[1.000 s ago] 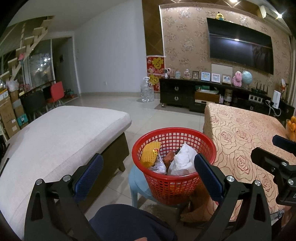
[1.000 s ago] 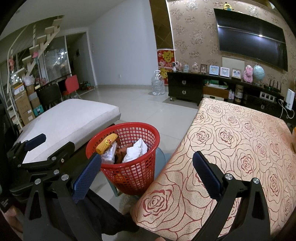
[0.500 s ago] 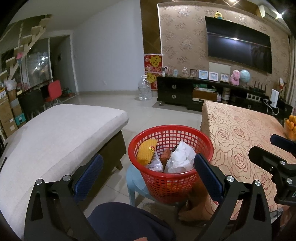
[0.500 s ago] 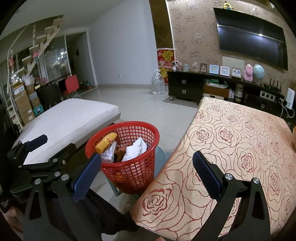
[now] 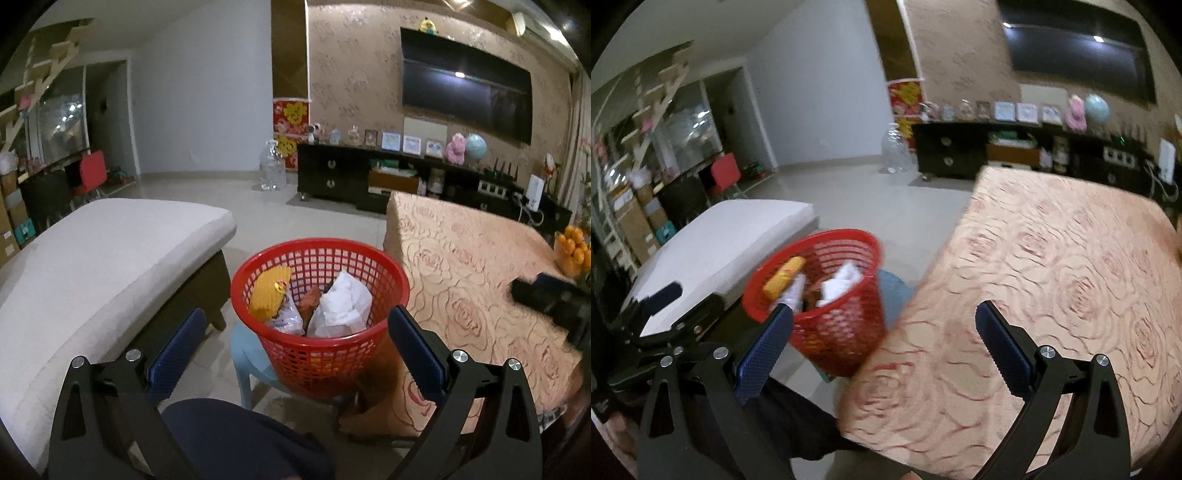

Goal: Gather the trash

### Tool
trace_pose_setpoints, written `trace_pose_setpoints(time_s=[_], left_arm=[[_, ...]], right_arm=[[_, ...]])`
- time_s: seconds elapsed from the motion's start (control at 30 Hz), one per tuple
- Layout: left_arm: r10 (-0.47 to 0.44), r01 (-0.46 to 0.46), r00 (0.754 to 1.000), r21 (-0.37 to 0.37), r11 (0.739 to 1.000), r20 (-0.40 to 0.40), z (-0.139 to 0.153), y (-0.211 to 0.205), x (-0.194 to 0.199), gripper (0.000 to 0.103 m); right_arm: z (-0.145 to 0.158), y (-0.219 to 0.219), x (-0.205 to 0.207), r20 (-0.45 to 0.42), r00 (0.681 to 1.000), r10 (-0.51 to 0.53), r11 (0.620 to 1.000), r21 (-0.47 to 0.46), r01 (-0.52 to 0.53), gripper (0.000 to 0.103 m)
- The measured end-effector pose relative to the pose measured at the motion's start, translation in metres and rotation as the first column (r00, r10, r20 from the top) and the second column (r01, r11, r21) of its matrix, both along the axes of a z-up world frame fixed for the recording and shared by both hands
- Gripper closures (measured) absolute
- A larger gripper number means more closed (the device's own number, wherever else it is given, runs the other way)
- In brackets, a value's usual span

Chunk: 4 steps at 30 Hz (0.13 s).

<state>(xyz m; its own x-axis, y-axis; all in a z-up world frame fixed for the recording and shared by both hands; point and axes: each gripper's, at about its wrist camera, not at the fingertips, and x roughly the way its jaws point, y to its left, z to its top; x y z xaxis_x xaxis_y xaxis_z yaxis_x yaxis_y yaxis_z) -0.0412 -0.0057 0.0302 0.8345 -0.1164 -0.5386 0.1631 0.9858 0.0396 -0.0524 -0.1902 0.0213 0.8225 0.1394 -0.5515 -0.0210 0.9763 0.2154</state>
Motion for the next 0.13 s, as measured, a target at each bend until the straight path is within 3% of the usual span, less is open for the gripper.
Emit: trace_pose_setpoints(time_s=[0.13], left_arm=[[-0.002, 0.002, 1.000, 0.024, 1.000, 0.000, -0.004, -0.005, 0.008, 0.008]], right_arm=[[-0.012, -0.081, -0.002, -0.074, 0.986, -0.150, 0.989, -0.013, 0.150, 0.007]])
